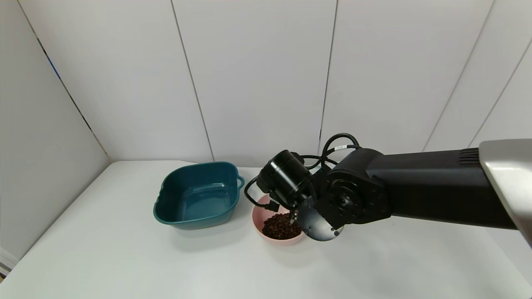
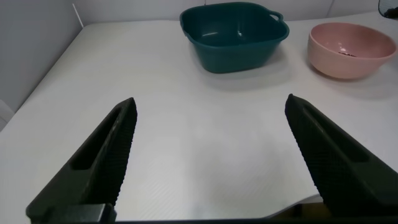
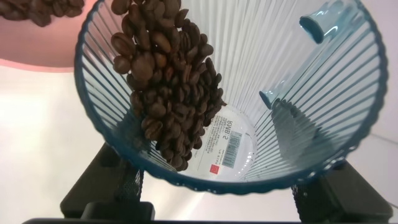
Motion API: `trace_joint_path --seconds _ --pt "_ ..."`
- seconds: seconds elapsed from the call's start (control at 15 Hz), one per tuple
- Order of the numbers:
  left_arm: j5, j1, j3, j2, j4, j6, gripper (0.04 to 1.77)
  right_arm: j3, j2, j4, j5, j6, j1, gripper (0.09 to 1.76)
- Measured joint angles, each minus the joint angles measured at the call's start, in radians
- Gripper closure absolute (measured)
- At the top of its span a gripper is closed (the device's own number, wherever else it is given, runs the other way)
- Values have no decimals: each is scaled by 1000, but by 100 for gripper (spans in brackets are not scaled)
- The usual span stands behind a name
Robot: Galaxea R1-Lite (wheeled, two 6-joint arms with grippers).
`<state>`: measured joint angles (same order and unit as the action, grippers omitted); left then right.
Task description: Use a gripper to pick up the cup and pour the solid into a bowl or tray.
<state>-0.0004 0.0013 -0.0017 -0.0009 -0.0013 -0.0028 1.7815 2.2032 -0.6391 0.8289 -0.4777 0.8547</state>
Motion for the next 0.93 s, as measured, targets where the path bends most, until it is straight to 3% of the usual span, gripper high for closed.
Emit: trace_joint_path --seconds 0.6,0.93 --pt "0 0 0 0 0 0 9 -59 -108 1 -230 261 -43 53" --pt "0 0 0 0 0 0 9 -107 -179 3 -334 528 -84 53"
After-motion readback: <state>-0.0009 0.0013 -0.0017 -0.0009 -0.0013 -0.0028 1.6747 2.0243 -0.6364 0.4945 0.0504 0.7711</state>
